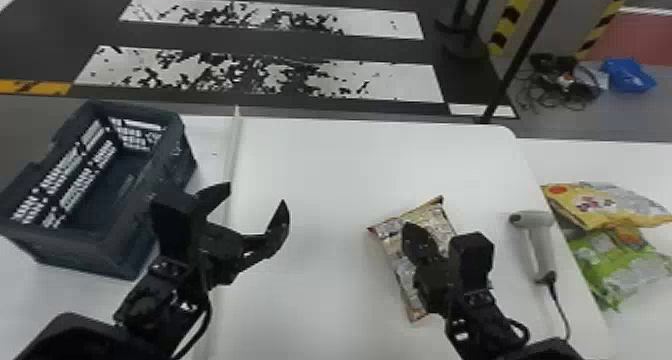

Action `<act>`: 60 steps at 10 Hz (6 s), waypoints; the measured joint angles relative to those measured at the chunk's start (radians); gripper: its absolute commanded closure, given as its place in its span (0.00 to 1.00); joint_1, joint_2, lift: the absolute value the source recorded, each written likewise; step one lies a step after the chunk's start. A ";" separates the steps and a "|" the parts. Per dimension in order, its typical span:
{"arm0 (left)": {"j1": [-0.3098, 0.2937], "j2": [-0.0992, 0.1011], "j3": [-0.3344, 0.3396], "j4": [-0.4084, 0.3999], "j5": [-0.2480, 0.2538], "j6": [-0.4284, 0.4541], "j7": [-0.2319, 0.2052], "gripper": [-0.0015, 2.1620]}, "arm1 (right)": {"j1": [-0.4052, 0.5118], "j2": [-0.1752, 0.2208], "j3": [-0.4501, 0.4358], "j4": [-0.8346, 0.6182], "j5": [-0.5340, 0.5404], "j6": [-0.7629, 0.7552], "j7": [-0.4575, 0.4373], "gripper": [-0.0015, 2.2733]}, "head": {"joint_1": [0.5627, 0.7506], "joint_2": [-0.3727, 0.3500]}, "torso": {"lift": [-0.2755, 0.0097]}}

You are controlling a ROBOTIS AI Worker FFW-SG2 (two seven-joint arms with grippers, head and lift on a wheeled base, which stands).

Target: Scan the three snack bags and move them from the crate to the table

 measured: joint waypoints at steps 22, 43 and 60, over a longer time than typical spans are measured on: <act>0.043 -0.008 0.137 -0.044 0.081 -0.035 -0.010 0.02 | 0.102 0.023 -0.106 0.080 -0.153 -0.160 -0.133 0.98 | 0.70 0.35 | 0.75; 0.079 0.001 0.112 -0.054 0.046 -0.039 -0.025 0.02 | -0.187 -0.119 -0.487 0.318 -0.115 0.193 0.331 0.81 | 0.70 0.03 | 0.75; 0.082 -0.001 0.081 -0.073 0.038 -0.032 -0.021 0.02 | 0.321 0.018 -0.466 -0.355 -0.388 0.276 0.217 0.99 | 0.70 0.16 | 0.75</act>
